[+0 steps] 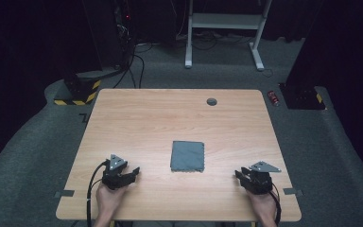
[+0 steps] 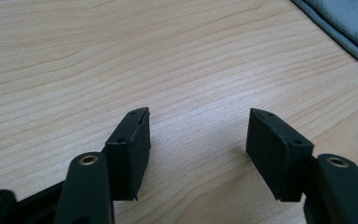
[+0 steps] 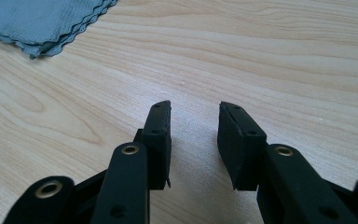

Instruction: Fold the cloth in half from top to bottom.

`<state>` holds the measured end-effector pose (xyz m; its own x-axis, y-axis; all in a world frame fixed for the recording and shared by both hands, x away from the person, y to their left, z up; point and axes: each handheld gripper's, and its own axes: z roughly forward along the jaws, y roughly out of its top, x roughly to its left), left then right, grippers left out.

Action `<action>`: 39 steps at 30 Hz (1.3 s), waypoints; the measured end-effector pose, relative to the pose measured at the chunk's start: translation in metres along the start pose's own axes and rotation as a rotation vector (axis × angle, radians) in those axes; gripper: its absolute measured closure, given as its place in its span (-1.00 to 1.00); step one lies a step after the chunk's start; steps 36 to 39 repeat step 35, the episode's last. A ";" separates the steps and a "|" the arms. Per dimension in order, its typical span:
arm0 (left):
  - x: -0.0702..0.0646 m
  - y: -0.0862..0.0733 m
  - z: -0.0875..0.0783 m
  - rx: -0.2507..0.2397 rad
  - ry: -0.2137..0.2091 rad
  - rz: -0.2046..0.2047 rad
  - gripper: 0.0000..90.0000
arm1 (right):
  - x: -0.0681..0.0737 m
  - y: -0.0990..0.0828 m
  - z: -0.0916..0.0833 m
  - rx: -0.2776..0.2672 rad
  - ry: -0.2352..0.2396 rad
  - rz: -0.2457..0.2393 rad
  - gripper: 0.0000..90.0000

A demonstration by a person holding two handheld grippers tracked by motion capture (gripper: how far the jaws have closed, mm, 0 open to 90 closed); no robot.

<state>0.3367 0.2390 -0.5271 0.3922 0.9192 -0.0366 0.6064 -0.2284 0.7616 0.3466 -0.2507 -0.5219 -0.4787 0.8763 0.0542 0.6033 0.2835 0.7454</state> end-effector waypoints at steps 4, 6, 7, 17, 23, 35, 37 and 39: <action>-0.002 0.000 0.000 0.004 0.016 0.023 -0.11 | 0.002 0.000 0.001 0.002 -0.013 -0.019 0.38; -0.004 0.000 0.001 0.007 0.021 0.032 -0.15 | 0.004 0.000 0.001 0.005 -0.023 -0.043 0.32; -0.004 0.000 0.001 0.006 0.019 0.033 -0.16 | 0.006 0.000 0.001 0.008 -0.029 -0.059 0.28; -0.005 -0.001 0.001 0.010 0.015 0.035 -0.27 | 0.008 0.002 0.004 0.014 -0.044 -0.057 0.06; -0.005 -0.001 0.001 0.011 0.013 0.038 -0.30 | 0.008 0.002 0.004 0.016 -0.046 -0.053 0.02; -0.006 0.000 0.002 0.015 0.012 0.035 -0.36 | 0.011 0.003 0.006 0.018 -0.073 -0.024 -0.06; -0.006 0.000 0.002 0.015 0.012 0.035 -0.36 | 0.011 0.003 0.006 0.018 -0.073 -0.024 -0.06; -0.006 0.000 0.002 0.015 0.012 0.035 -0.36 | 0.011 0.003 0.006 0.018 -0.073 -0.024 -0.06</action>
